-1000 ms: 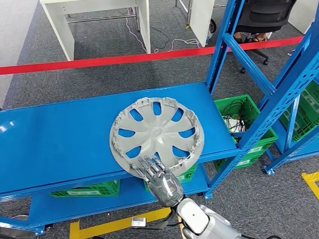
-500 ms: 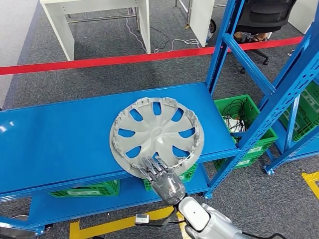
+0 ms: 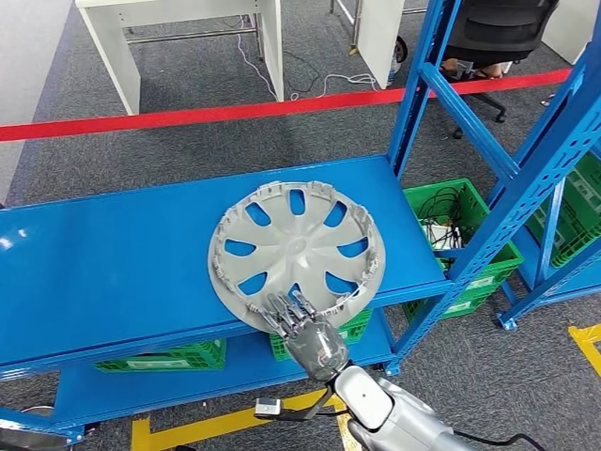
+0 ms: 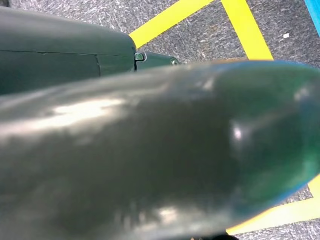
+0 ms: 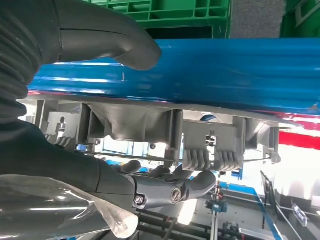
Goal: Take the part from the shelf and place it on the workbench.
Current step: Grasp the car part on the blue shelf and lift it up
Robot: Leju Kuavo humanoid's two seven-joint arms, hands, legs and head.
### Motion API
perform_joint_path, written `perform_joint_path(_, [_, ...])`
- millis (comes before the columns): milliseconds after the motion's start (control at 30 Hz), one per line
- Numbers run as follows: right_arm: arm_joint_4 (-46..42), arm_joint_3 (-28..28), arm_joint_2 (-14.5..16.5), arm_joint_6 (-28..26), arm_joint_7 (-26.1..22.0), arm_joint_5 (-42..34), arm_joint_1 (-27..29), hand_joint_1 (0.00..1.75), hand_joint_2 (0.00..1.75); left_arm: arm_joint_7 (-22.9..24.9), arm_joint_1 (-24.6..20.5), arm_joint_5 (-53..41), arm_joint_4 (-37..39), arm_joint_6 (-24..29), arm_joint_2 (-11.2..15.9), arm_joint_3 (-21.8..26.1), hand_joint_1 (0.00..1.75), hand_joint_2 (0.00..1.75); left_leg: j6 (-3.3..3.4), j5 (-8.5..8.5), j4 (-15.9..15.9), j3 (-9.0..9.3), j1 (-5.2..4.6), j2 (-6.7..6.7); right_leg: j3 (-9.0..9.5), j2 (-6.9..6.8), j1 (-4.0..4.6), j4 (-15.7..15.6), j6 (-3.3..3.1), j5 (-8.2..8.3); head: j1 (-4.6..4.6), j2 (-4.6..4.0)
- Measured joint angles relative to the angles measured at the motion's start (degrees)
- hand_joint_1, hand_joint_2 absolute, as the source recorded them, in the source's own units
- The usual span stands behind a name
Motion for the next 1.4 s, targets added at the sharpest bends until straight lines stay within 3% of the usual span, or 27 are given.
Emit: perform_joint_path(1400, [1.02, -0.85, 1.15, 0.00, 1.00, 0.08, -0.69, 0.00, 1.75, 0.00, 0.16, -0.05, -0.21, 0.21, -0.02, 0.23, 0.00, 0.00, 0.01, 0.01, 0.00, -0.01, 0.00, 0.00, -0.01, 0.00, 0.00, 0.00, -0.02, 0.01, -0.02, 0.00])
